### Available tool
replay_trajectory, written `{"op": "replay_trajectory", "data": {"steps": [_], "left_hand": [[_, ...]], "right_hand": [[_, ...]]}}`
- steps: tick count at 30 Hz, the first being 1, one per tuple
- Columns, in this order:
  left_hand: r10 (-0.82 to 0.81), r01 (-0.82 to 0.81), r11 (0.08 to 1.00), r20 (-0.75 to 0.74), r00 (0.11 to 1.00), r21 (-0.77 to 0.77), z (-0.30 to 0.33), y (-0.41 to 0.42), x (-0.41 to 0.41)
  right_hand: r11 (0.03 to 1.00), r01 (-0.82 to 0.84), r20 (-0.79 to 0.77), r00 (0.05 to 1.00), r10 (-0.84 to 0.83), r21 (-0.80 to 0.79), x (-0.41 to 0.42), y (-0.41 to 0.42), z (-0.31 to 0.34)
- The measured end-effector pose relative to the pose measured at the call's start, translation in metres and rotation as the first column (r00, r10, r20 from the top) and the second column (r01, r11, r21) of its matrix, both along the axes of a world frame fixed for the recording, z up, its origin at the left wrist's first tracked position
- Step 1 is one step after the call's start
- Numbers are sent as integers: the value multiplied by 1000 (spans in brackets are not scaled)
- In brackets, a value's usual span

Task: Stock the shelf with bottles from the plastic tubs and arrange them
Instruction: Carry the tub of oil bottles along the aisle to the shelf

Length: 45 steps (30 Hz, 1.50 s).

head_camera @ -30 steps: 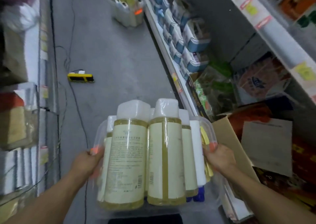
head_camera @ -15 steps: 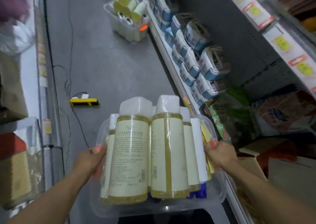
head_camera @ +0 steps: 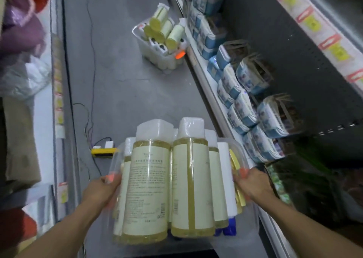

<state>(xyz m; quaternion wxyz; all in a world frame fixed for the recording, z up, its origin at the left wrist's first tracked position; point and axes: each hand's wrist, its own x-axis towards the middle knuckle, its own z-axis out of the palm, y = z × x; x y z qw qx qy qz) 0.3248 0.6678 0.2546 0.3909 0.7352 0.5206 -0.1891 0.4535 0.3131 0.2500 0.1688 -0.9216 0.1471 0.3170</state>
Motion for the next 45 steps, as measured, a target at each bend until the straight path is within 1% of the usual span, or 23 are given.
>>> {"op": "replay_trajectory", "data": {"steps": [3, 7, 10, 14, 17, 19, 21, 26, 29, 37, 40, 45], "left_hand": [[21, -21, 1000, 20, 1000, -4, 3, 17, 43], [23, -23, 1000, 42, 999, -19, 6, 39, 101], [-4, 5, 1000, 31, 999, -19, 4, 58, 140], [-58, 59, 998, 29, 998, -31, -8, 93, 206], [-75, 83, 992, 83, 994, -92, -15, 123, 261], [-122, 132, 987, 98, 988, -95, -16, 141, 295], [-167, 177, 980, 120, 979, -85, -16, 157, 329], [-221, 237, 965, 144, 965, -109, -19, 185, 399], [-242, 254, 961, 114, 964, -106, -31, 198, 437], [-297, 298, 951, 15, 955, -85, -64, 210, 517], [-341, 339, 939, -29, 939, -58, -81, 212, 545], [-431, 425, 900, -46, 901, -97, -105, 208, 595]], "right_hand": [[1000, 0, -13, 1000, 0, 6, 46, 19, -3], [1000, 3, 14, 1000, -3, 30, 100, 42, -5], [999, 8, 22, 1000, -9, 39, 137, 59, -2], [1000, 8, 22, 1000, -8, 1, 193, 91, 2], [999, 26, 33, 999, -24, -44, 230, 117, 0], [996, 27, 14, 1000, -26, -84, 252, 132, -3], [995, 52, 15, 999, -51, -87, 271, 146, -6], [977, 202, -1, 979, -203, -65, 312, 171, -22], [965, 260, -7, 965, -260, -43, 334, 180, -39], [955, 294, -56, 954, -296, -37, 398, 188, -67], [951, 307, -63, 949, -309, -35, 412, 188, -80], [941, 333, -108, 935, -338, -60, 423, 189, -102]]}}
